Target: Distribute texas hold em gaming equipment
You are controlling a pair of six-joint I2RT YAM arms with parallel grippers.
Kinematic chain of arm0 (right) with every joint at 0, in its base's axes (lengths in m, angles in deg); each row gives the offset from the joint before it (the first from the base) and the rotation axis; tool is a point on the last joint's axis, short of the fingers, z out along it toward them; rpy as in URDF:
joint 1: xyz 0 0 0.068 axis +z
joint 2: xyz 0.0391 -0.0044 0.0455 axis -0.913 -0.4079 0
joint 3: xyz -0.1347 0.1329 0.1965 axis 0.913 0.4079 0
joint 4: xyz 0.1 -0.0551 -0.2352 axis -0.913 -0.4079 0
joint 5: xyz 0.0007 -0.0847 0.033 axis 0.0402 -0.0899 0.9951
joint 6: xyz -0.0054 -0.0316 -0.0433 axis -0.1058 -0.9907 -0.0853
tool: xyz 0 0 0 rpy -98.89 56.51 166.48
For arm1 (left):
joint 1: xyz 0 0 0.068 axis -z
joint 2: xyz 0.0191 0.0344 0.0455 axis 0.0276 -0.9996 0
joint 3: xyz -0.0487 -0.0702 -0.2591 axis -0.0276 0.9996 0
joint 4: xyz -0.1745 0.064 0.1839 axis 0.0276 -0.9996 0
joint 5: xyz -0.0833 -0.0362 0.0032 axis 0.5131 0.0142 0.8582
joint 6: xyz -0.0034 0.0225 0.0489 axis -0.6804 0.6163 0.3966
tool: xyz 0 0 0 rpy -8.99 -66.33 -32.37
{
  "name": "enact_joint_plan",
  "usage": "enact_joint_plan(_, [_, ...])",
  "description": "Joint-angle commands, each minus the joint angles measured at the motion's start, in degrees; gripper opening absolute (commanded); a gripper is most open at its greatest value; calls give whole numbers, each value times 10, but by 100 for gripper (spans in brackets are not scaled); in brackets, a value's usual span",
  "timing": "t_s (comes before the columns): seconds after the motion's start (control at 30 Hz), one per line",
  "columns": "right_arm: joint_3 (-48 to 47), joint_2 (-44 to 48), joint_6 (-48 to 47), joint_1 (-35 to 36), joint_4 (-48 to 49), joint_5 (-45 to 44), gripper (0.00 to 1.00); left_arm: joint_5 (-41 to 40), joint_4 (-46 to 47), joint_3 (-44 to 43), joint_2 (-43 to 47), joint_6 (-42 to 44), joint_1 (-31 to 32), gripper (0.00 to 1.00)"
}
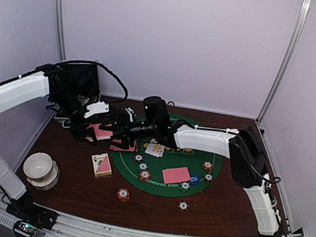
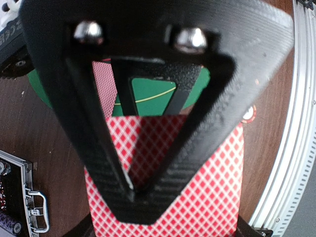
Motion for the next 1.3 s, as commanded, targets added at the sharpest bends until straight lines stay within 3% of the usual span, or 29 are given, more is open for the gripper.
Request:
enact_joint_plan(0.0, [39,28,-10,-17,-7,6,69,14,14,-9,9,0,-4,0])
enact_joint_plan(0.6, [93,97,22,-27,64,20,57,7,14,-6,1,3,-4,0])
enact_joint_plan(0.93, [96,100,28,-32,73,33,29,4,14,-3,1,4,-4,0])
enact_joint_plan(1.27, [118,133,-26,-52,8,39,3,3,14,-1,3,4,-4,0])
